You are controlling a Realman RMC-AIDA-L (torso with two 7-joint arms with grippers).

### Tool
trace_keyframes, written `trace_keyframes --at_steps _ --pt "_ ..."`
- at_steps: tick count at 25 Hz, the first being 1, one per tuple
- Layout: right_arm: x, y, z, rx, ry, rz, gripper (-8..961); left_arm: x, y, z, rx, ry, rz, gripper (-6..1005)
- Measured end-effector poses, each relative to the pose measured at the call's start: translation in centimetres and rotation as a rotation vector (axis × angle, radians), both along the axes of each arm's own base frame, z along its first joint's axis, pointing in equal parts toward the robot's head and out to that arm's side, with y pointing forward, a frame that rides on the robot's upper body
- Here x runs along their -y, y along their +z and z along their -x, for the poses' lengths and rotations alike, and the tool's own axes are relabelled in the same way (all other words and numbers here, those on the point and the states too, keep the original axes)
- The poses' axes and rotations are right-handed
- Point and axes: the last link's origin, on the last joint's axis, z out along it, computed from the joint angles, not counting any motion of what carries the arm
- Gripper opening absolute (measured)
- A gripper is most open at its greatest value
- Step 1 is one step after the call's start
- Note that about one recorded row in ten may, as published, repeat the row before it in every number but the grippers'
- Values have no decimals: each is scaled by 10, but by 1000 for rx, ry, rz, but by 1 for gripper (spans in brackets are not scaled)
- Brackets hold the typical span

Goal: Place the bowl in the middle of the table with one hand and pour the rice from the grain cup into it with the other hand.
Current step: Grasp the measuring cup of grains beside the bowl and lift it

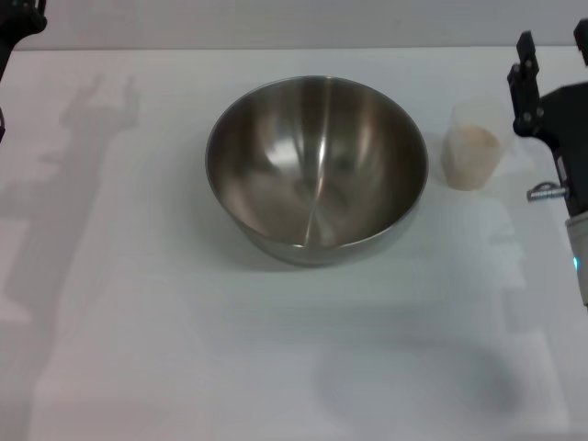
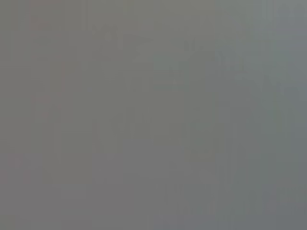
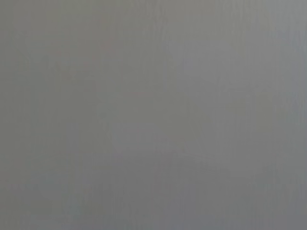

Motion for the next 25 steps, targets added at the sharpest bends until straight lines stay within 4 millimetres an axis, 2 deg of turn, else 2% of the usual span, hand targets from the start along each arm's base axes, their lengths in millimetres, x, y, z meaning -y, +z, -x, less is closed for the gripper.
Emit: trace_keyframes --at_steps 7,14,25 --pt "12 -3 -12 -88 -112 -4 534 -15 -4 -6 -49 24 39 450" --pt "17 -7 -30 -166 -259 9 534 -21 -6 -4 -67 44 57 450" --pt "17 -21 -38 -165 -321 104 534 -25 -11 -5 -106 51 65 450"
